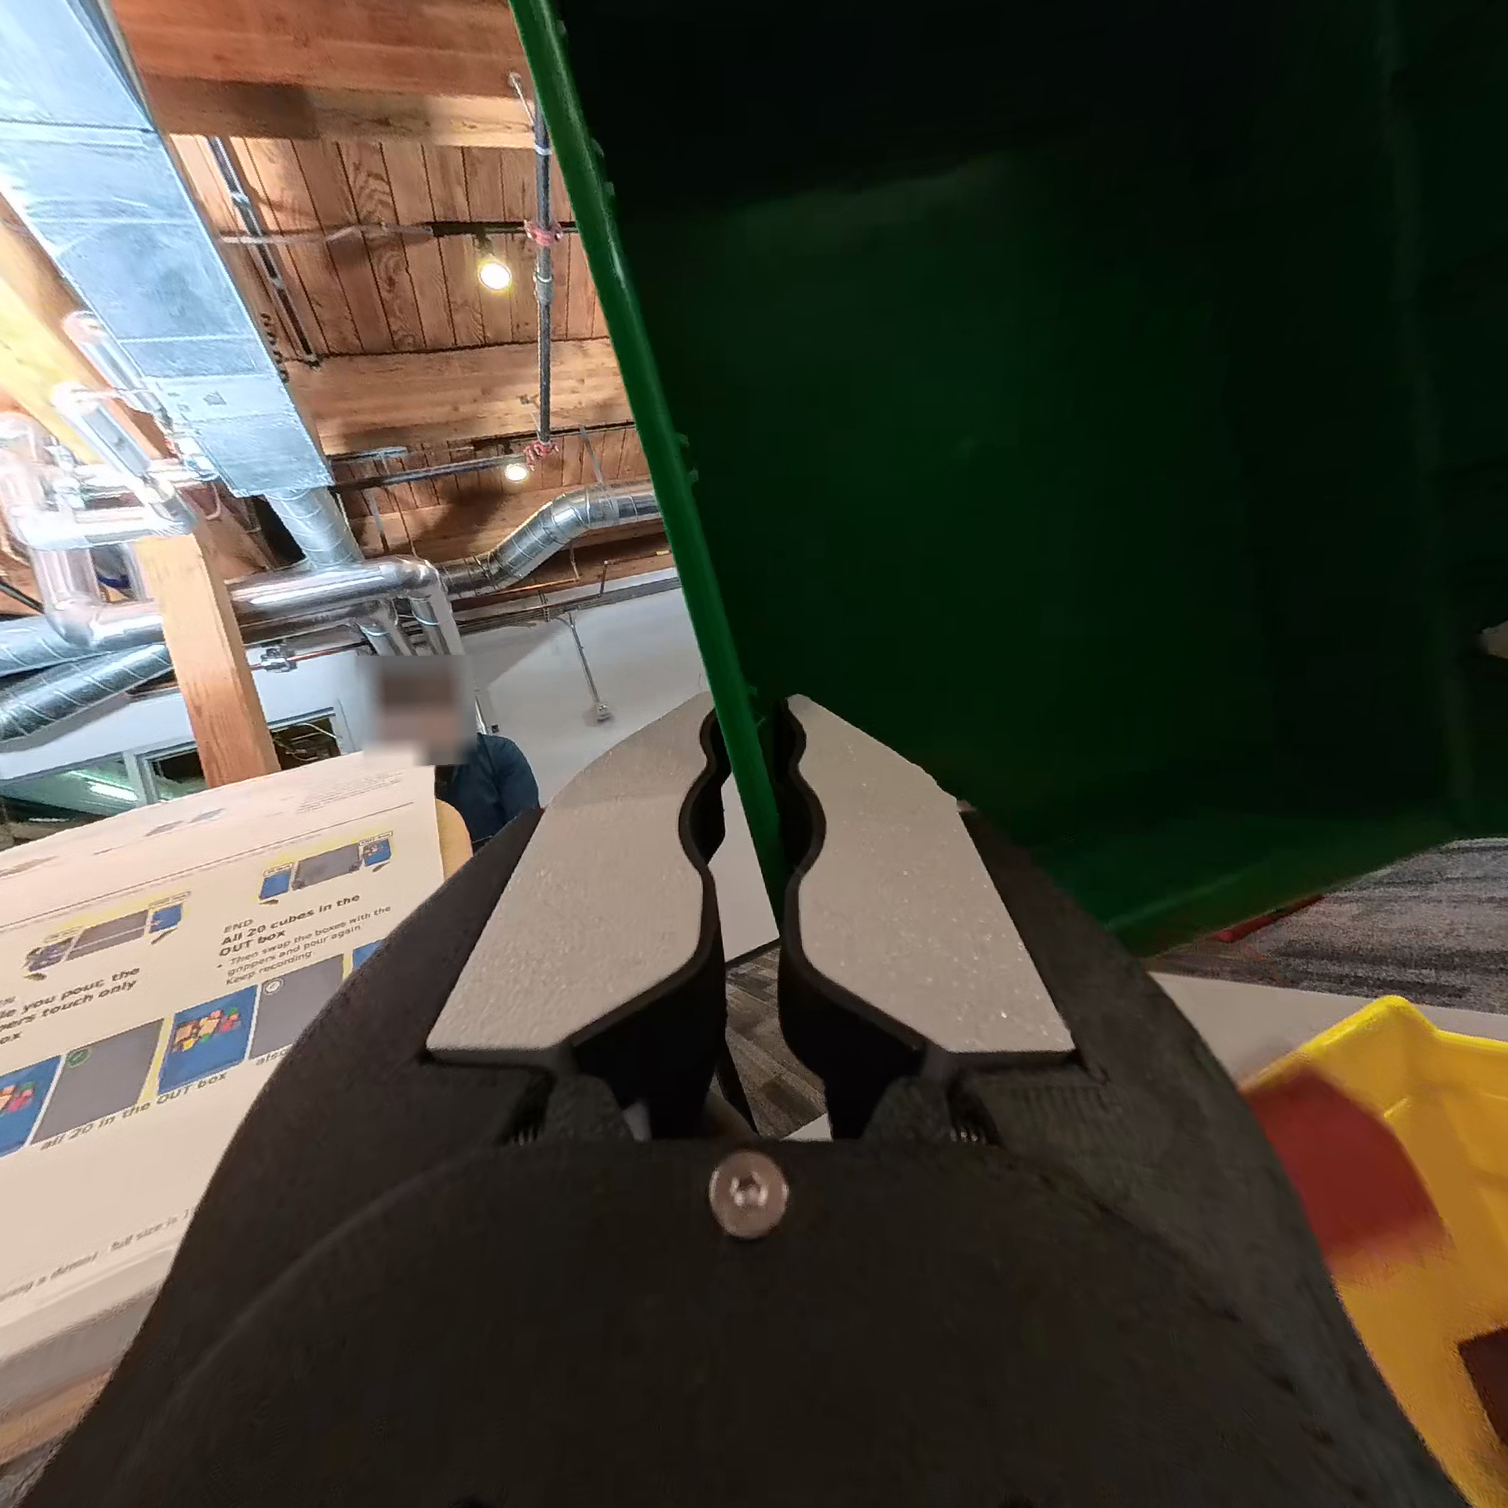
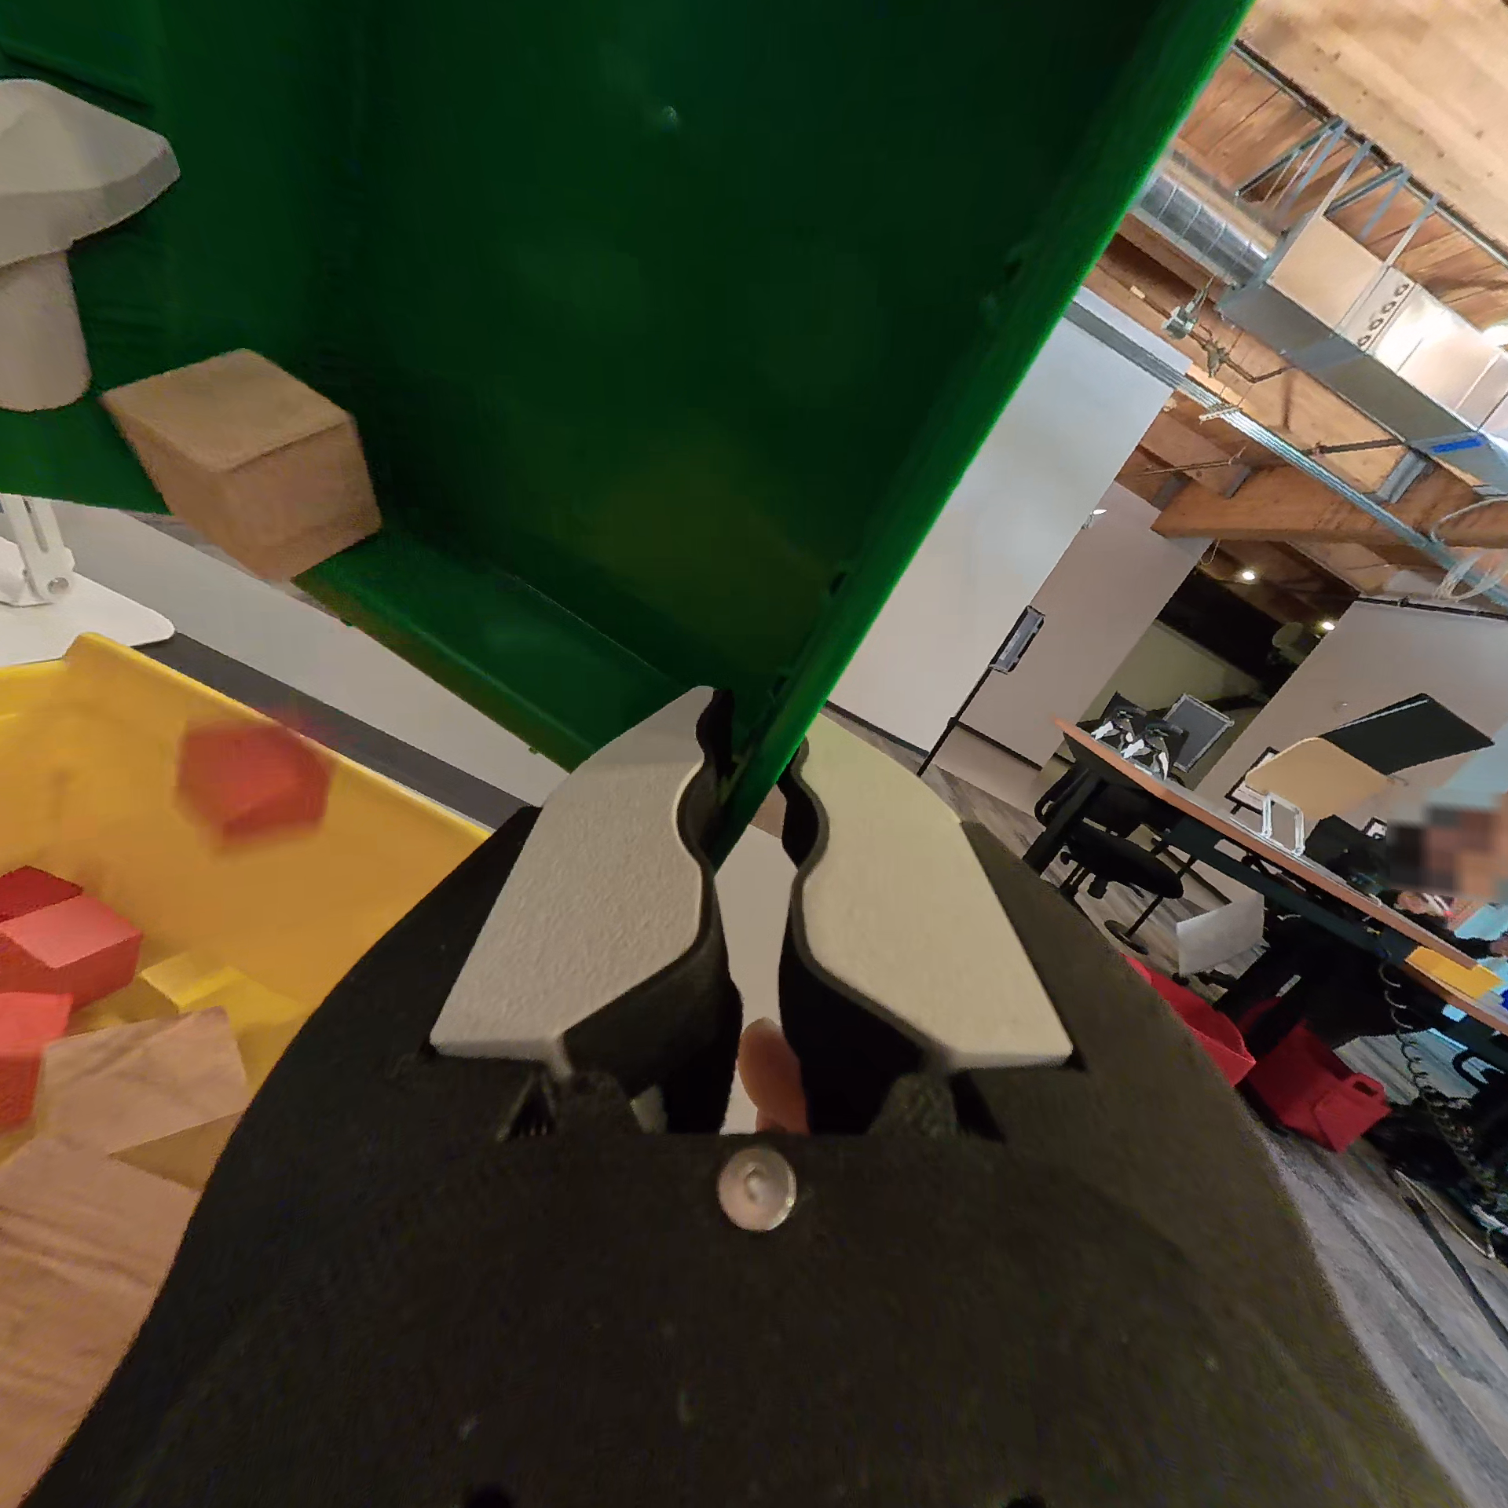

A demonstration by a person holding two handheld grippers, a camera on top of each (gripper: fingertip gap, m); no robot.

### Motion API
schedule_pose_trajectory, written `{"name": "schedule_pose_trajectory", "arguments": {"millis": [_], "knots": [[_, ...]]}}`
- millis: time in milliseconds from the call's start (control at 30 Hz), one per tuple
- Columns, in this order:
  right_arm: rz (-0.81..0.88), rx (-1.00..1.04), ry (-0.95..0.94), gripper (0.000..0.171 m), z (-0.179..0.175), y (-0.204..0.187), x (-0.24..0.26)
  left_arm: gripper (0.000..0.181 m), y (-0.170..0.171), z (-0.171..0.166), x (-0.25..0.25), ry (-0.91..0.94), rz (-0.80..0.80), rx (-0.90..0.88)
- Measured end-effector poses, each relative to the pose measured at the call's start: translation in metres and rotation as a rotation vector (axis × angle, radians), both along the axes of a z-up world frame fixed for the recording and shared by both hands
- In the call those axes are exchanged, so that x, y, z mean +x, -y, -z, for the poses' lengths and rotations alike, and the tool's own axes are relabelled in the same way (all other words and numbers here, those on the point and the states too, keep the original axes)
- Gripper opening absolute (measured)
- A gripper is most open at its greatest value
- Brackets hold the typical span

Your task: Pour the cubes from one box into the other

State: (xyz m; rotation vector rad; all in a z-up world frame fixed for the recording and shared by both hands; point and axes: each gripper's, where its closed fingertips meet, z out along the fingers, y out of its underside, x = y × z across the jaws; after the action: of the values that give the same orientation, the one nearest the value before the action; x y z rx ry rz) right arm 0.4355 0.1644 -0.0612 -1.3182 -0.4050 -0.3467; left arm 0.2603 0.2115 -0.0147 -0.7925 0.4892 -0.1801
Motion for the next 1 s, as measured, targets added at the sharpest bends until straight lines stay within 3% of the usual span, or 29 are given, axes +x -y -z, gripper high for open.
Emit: {"name": "schedule_pose_trajectory", "arguments": {"millis": [167,367,533,700,1000], "knots": [[0.004,-0.009,0.004,0.005,-0.004,0.001,0.001,0.01,0.0,-0.002,0.002,0.0,0.009,-0.009],[0.032,-0.066,0.026,0.006,-0.032,0.015,-0.021,0.006,-0.001,-0.031,-0.014,0.022,-0.001,-0.054],[0.084,-0.149,0.033,0.008,-0.065,0.047,-0.068,0.005,0.004,-0.062,-0.049,0.041,0.075,-0.153],[0.11,-0.179,-0.041,0.01,-0.084,0.088,-0.13,0.005,0.029,-0.082,-0.099,0.032,0.148,-0.188],[-0.044,-0.167,-0.048,0.014,-0.088,0.117,-0.224,0.005,0.065,-0.099,-0.193,-0.002,0.172,-0.304]]}}
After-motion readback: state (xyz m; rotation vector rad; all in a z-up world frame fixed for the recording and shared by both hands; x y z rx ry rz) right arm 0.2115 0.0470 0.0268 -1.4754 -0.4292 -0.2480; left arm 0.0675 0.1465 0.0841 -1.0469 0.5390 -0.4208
